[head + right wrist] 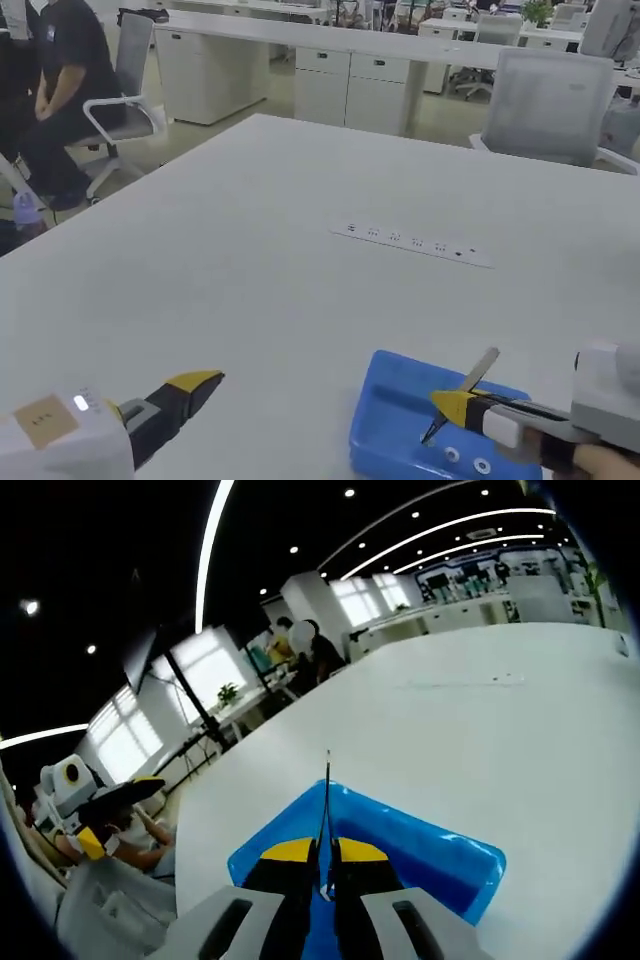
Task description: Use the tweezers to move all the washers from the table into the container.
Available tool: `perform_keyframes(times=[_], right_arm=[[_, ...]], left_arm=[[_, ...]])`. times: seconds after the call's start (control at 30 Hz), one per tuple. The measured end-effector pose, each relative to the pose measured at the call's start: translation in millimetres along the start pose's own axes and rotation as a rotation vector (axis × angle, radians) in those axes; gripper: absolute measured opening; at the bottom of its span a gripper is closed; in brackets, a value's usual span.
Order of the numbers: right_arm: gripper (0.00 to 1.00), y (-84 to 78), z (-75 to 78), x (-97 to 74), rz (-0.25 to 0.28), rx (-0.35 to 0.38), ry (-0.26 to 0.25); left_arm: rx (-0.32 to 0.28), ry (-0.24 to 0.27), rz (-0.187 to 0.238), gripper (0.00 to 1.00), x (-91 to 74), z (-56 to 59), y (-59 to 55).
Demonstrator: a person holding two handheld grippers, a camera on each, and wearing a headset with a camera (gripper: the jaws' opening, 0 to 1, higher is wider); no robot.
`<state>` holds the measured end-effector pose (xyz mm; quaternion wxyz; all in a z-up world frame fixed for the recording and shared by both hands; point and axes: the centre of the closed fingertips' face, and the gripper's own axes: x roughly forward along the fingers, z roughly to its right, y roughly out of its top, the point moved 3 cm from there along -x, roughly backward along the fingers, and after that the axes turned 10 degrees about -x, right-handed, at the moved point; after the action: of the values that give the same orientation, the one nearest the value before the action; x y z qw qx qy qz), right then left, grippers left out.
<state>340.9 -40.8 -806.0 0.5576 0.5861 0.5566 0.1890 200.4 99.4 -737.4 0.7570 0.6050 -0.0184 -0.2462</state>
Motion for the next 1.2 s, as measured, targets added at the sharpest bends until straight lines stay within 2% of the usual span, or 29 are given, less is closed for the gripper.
perform_keyframes(times=[0.2,0.43,0.63,0.8,0.93,1.2], right_arm=[[0.03,-3.6,-0.6,3.5,-0.032,-0.042,0.002],[0.03,-5.4,-6.0,9.3,-0.068,-0.141,0.011],[0.03,-5.0,-8.6,12.3,-0.103,-0.310,0.001],[0.03,-8.8,-14.3,15.7,-0.145,-0.383,0.016],[0.04,-6.4,-15.1,15.2,-0.139,-0.405,0.009],[0.04,11.5,-21.5,2.3,-0.062,-0.402,-0.014]], left_arm=[[0.002,0.002,0.002,0.81,0.0,-0.5,0.5],[0.003,0.002,0.002,0.81,0.3,-0.5,0.9],[0.001,0.002,0.002,0.81,0.4,-0.3,1.3],[0.003,0.003,0.002,0.81,0.4,-0.6,1.4],[0.003,0.003,0.003,0.81,0.6,-0.6,1.6],[0.002,0.002,0.004,0.81,0.4,-0.7,1.9]])
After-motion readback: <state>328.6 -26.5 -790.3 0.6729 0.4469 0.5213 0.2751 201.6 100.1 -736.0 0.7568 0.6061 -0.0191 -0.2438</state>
